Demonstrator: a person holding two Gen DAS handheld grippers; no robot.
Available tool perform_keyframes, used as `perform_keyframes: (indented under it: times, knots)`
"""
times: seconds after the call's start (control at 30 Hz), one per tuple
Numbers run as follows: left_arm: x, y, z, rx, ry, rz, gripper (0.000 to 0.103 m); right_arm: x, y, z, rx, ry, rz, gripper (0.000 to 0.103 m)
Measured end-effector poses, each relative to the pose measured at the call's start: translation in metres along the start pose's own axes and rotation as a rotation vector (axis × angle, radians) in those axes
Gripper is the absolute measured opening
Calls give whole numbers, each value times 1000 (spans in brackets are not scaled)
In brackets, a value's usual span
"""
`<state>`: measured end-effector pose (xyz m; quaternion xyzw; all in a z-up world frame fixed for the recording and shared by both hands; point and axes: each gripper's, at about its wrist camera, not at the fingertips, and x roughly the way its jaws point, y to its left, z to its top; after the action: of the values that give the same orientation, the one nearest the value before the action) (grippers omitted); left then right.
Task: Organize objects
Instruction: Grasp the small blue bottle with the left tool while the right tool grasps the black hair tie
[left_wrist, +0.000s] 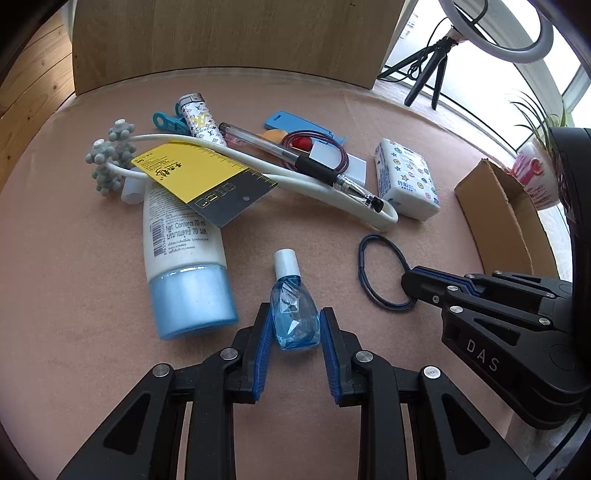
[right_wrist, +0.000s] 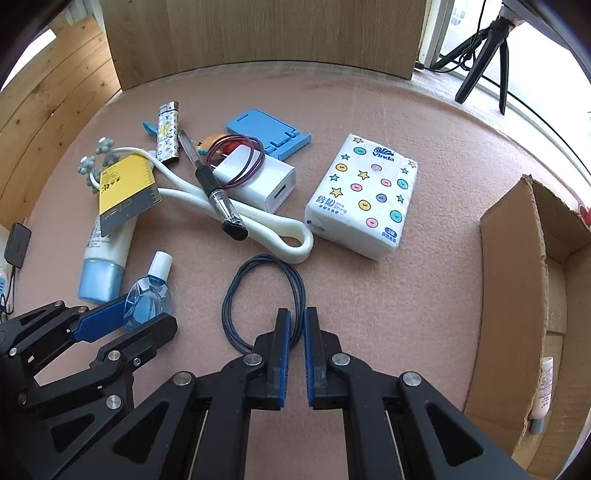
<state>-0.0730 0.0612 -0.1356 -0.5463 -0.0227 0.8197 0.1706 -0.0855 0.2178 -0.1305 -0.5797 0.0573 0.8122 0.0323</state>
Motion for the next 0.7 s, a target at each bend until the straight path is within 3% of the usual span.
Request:
perform_keyframes:
  times: [0.27, 0.7]
  knots:
    - [-12, -3, -27, -35, -13, -16, 26, -18, -21, -30, 101, 6, 79, 2]
    - [-47, -17, -34, -68, -75, -24, 26, -86, -48, -48, 141, -128, 105, 2]
